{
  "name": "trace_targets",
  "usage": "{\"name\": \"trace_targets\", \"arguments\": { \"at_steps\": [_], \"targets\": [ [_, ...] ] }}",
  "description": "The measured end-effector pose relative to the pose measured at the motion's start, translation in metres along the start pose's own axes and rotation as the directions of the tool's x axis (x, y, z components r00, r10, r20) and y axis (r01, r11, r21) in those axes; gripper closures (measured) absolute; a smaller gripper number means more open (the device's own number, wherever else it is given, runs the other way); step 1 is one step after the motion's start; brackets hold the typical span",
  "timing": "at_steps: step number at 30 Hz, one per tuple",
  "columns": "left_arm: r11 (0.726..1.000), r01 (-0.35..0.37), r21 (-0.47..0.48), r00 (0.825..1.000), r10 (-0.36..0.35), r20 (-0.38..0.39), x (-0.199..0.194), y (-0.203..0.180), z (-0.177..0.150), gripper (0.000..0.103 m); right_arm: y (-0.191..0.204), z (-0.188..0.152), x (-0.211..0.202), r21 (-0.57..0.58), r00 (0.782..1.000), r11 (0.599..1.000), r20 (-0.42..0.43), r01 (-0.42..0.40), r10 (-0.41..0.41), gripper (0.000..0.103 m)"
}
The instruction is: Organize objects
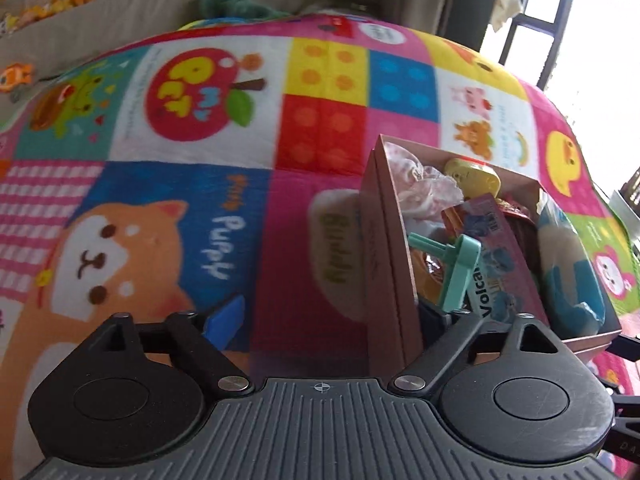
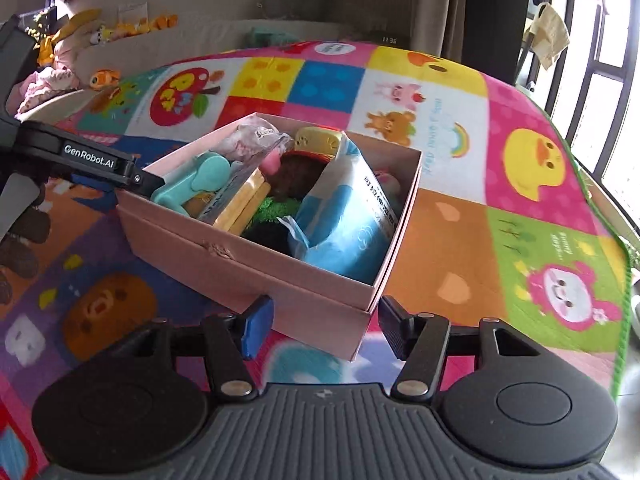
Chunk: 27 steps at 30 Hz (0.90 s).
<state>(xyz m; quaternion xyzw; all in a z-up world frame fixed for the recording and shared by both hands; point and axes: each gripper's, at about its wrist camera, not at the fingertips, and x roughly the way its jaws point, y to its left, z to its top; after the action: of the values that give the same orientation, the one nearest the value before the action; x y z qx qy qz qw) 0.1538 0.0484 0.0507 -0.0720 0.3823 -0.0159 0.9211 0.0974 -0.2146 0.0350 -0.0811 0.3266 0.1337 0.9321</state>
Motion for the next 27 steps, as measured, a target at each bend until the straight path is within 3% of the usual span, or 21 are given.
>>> {"name": "trace_targets", "arguments": {
  "at_steps": [2,11,20,27],
  "targets": [
    [1.0,0.001,-0.011,1.0,-0.001,0.002,0.003,0.01,0.001,0.002,0.004,0.005,0.004,0.016,1.0,1.0,0.005,0.004,-0.004,0.045],
    [0.999,0.032,-0.043,0.999,-0.032,0.016,0.011,0.02,-0.001,0.001,0.009,0.013,0.014,0.023,1.0,1.0,-0.005,0.018,-0.018,0.045],
    [0.999,-0.002,-0.038,0.999,0.003,0.032,0.014,0.025,0.002,0.001,0.019,0.01,0.009,0.03,1.0,0.999,-0.009,0.017,-0.017,0.044],
    [1.0,-0.022,-0.017,0.999,0.023,0.035,0.013,0.022,0.003,0.001,0.022,0.01,0.013,0.028,0.998,0.998,-0.013,0.06,-0.06,0.044]
  ]
}}
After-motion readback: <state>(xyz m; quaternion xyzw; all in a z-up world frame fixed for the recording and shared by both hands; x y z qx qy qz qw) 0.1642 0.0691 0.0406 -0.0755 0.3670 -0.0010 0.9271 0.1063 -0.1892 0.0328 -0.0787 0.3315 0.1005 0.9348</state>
